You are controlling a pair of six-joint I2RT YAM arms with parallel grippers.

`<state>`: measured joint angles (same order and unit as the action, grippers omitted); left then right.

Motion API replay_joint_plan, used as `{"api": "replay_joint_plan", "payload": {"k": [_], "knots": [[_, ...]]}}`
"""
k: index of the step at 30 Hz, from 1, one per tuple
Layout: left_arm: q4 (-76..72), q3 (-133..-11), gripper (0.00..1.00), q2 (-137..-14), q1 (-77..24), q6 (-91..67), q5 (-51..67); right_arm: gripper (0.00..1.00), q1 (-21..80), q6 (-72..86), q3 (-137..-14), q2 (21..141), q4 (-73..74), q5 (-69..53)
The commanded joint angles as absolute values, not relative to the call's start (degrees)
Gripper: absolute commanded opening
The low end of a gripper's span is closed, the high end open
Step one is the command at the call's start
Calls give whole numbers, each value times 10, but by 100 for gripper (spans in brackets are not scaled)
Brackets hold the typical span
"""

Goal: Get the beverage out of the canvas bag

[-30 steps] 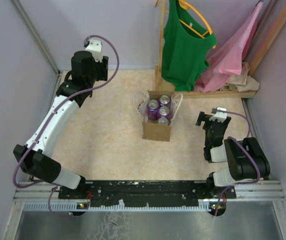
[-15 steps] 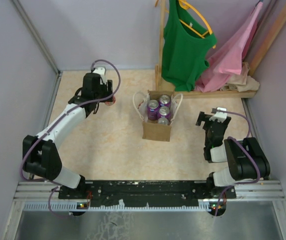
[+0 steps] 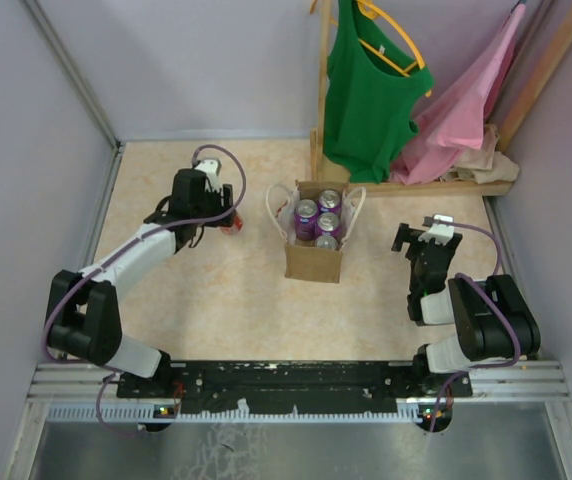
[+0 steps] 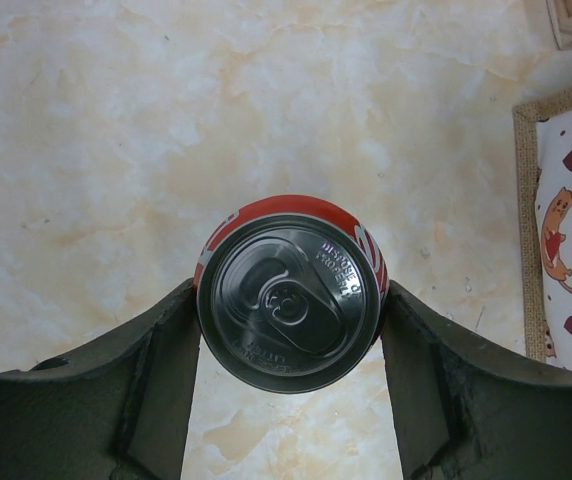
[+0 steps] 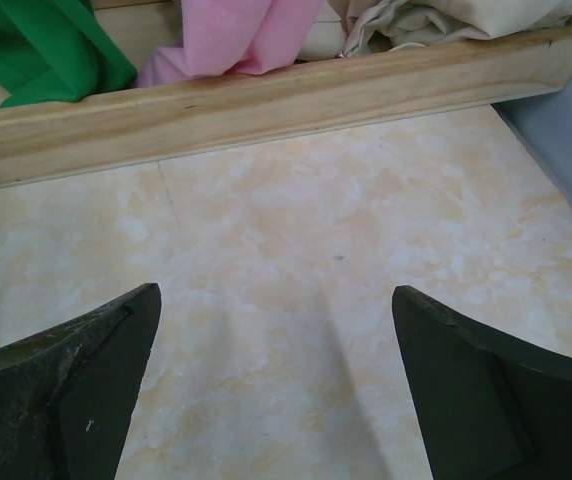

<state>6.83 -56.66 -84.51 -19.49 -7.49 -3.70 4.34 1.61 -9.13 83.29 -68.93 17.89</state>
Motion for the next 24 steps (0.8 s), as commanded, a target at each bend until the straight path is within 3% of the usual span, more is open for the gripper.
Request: {"api": "replay_joint_plan", "payload": {"k": [1,16,24], "knots": [[39,-591,1,-831,-216,-64,-24,99,42,18,-101,831,-709,179],[165,-655,7,-906,-306,-44,-122,99,42,18,-101,831,-708,180],[193,-668,37,-915,-320,-62,-143,99,43,18,-101,831,-708,180]]}}
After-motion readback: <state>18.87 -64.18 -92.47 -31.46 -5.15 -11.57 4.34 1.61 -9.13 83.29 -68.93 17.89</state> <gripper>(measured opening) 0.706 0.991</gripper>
